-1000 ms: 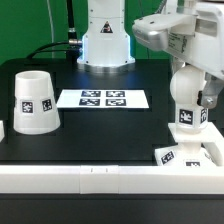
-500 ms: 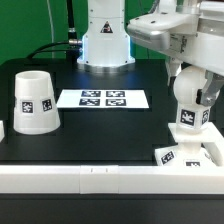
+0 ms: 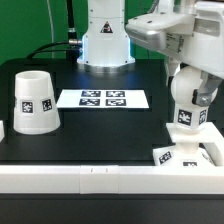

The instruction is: Assemble lamp

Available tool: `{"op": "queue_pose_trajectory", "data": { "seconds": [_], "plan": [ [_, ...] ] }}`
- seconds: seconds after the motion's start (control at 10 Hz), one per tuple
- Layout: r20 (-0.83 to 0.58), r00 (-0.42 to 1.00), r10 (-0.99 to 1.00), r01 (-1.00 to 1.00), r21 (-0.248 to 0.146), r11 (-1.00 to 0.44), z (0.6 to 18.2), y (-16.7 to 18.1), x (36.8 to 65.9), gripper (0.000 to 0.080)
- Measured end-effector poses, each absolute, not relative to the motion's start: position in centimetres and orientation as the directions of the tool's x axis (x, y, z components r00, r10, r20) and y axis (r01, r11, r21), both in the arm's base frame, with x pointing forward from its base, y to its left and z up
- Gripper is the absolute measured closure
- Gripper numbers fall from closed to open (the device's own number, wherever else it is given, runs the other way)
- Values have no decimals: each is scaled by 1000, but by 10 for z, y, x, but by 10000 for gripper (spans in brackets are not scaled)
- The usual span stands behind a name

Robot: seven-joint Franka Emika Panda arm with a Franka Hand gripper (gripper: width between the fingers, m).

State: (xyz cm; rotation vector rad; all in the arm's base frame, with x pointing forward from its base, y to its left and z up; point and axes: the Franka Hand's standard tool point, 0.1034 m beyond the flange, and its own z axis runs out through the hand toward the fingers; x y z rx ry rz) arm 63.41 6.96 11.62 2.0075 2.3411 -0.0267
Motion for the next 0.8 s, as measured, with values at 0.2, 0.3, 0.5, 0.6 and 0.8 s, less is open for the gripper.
{"op": "queue_pose_trajectory", "data": {
  "seconds": [0.2,0.3,0.5,0.6,0.8],
  "plan": [
    [-48,79,996,997,24,-78,116,69,632,225],
    [-43,146,988,989,25,-145,116,69,632,225],
    [-42,244,969,970,26,-243,116,70,631,223],
    [-40,325,945,945,27,-325,116,71,631,223],
    [-35,432,901,902,29,-432,115,72,630,223]
  ]
}}
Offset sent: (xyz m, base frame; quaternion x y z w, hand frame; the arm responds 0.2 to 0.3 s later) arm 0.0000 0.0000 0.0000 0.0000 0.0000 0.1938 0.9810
